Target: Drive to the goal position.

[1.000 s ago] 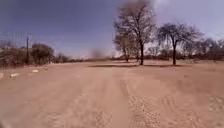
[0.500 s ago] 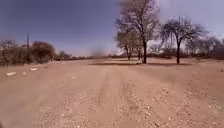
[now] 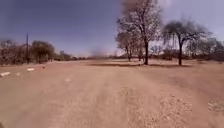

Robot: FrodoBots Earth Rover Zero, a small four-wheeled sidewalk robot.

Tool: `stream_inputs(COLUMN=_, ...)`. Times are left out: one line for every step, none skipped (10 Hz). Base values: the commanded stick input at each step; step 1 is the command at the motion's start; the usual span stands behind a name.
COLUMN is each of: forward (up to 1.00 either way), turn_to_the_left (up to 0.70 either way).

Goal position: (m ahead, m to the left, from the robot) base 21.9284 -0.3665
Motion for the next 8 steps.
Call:
stream_inputs(forward=1.0, turn_to_the_left=0.0)
stream_inputs(forward=1.0, turn_to_the_left=0.0)
stream_inputs(forward=1.0, turn_to_the_left=0.0)
stream_inputs(forward=1.0, turn_to_the_left=0.0)
stream_inputs(forward=1.0, turn_to_the_left=0.0)
stream_inputs(forward=1.0, turn_to_the_left=0.0)
stream_inputs(forward=1.0, turn_to_the_left=0.0)
stream_inputs(forward=1.0, turn_to_the_left=0.0)
